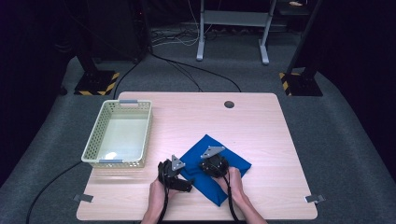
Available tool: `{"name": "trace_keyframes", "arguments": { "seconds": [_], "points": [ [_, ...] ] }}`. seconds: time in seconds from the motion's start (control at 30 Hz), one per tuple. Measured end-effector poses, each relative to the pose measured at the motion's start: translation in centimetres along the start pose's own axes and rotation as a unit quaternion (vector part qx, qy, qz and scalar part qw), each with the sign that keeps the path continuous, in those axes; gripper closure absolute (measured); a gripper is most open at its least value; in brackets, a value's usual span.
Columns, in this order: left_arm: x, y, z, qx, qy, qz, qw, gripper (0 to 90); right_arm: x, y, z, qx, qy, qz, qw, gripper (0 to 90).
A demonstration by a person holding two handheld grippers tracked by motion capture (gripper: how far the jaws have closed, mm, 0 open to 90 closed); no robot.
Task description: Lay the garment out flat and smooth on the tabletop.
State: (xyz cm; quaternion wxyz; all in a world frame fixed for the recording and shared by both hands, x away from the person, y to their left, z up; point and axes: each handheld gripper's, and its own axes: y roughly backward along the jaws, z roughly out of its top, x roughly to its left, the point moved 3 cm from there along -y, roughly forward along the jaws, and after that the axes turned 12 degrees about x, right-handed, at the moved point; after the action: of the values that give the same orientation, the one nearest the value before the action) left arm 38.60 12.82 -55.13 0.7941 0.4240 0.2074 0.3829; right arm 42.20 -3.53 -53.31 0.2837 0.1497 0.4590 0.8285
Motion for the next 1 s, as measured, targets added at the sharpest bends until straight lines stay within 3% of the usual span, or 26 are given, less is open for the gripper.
{"name": "trace_keyframes", "arguments": {
  "seconds": [0.1, 0.27, 0.67, 1.0],
  "points": [
    [0.0, 0.0, 0.0, 0.0, -0.001, -0.001, 1.0, 0.2, -0.4, 0.4, -0.2, -0.012, -0.014, 0.006, 0.9998, 88.1],
    [0.0, 0.0, 0.0, 0.0, -0.001, 0.0, 1.0, 0.1, -0.9, 1.7, -0.2, -0.024, -0.024, -0.005, 0.9994, 88.4],
    [0.0, 0.0, 0.0, 0.0, -0.002, 0.0, 1.0, 0.3, -1.8, 3.1, -0.1, -0.034, -0.035, -0.019, 0.9987, 88.5],
    [0.0, 0.0, 0.0, -0.001, -0.001, 0.0, 1.0, 0.3, -4.0, 4.5, -0.6, -0.033, -0.055, -0.048, 0.9968, 88.5]
  ]
}}
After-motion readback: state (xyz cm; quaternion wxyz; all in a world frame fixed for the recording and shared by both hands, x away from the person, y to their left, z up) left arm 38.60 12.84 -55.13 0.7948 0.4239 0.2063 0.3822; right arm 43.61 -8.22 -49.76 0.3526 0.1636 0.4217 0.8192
